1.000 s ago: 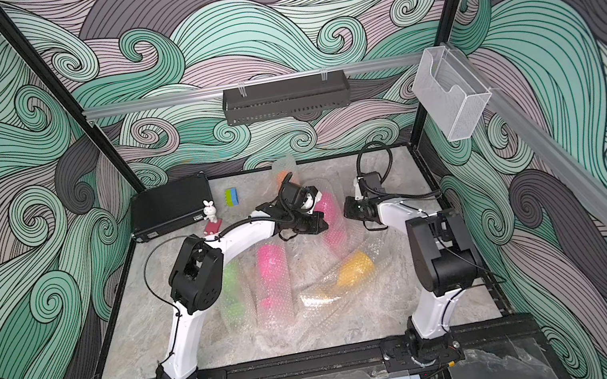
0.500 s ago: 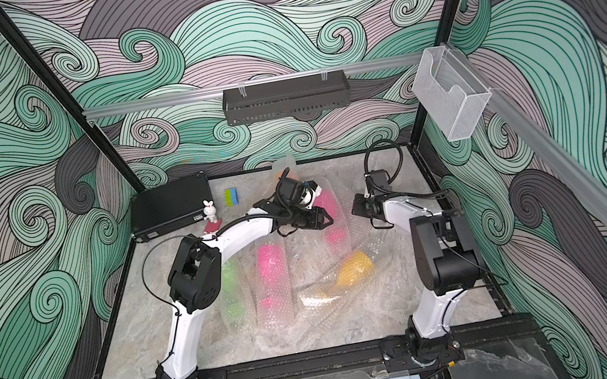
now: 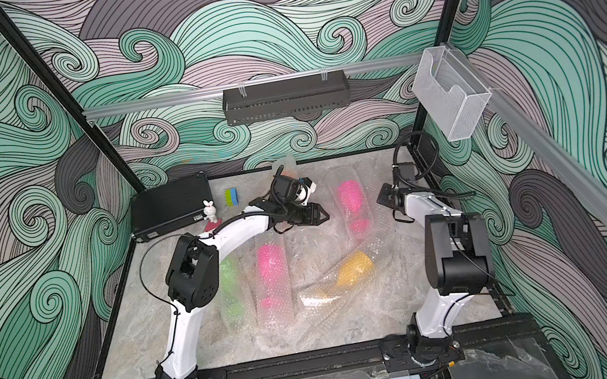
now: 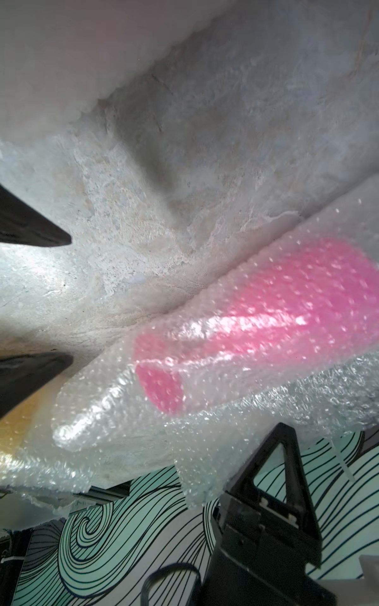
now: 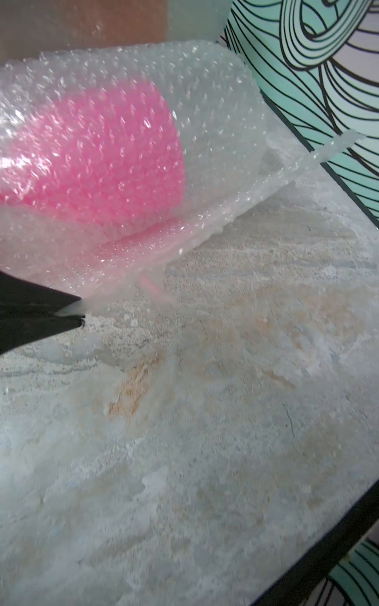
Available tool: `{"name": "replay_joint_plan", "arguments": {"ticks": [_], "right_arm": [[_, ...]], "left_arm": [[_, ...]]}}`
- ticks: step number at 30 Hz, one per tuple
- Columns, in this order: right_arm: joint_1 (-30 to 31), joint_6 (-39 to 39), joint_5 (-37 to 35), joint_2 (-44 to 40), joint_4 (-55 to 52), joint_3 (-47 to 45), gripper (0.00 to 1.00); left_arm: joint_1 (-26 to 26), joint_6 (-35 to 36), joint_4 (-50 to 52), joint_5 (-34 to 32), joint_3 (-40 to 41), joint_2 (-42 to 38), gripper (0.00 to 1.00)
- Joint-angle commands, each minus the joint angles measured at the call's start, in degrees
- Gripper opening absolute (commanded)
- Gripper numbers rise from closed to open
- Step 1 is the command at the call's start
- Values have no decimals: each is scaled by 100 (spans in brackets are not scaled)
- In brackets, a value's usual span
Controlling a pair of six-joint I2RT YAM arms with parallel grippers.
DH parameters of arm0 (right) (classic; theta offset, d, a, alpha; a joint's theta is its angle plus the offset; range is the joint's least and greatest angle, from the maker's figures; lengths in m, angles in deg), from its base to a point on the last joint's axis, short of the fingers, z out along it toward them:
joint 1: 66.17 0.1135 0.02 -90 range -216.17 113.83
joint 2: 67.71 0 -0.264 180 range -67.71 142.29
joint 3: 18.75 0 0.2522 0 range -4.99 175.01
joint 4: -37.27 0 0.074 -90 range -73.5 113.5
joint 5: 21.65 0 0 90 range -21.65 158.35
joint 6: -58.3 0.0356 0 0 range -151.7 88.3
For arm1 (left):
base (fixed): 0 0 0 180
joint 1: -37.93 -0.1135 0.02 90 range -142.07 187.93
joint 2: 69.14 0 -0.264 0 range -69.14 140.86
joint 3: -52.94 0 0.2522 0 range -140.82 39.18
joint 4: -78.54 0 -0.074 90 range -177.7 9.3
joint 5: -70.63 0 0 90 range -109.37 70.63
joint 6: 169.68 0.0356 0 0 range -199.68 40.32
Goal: Unpack wine glasses from bubble wrap
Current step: Unwrap the bubble wrap at the center of the board.
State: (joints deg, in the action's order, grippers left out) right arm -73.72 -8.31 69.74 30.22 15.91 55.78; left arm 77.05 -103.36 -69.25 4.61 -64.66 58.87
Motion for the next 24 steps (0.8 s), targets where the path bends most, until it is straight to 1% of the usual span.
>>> {"name": "replay_joint_plan", "arguments": {"ticks": [1,4,6,7,8,10,12,16,17,20,24], "right_arm": [[-91,129,-239,-135,-48,3,0],[-149,81,-314,-35,-128,26,1],[-208,75,-294,-7,-247,68,11],[-215,62,-304,-23,-264,47,20],[-217,54,-321,-73,-268,19,28],[-212,43,-343,-177,-316,-35,36],[-209,-1,-410,-281,-403,-59,40],[-210,-112,-517,-502,-577,-66,41],[-203,-119,-510,-570,-601,-75,43],[-186,-99,-111,-646,-508,-134,44],[-99,-34,337,-396,-435,-142,44]], "left_arm": [[-70,-82,-9,132,-313,-173,52],[-79,-122,-9,175,-331,-187,52],[-81,-144,16,203,-331,-197,52],[-88,-142,30,211,-331,-209,52],[-88,-154,43,217,-322,-215,52],[-97,-163,45,229,-313,-232,52],[-105,-179,50,246,-304,-249,52],[-106,-219,50,289,-296,-267,52],[-114,-237,46,295,-296,-276,52],[-114,-281,18,317,-262,-293,52],[-114,-321,0,343,-243,-324,52]]}}
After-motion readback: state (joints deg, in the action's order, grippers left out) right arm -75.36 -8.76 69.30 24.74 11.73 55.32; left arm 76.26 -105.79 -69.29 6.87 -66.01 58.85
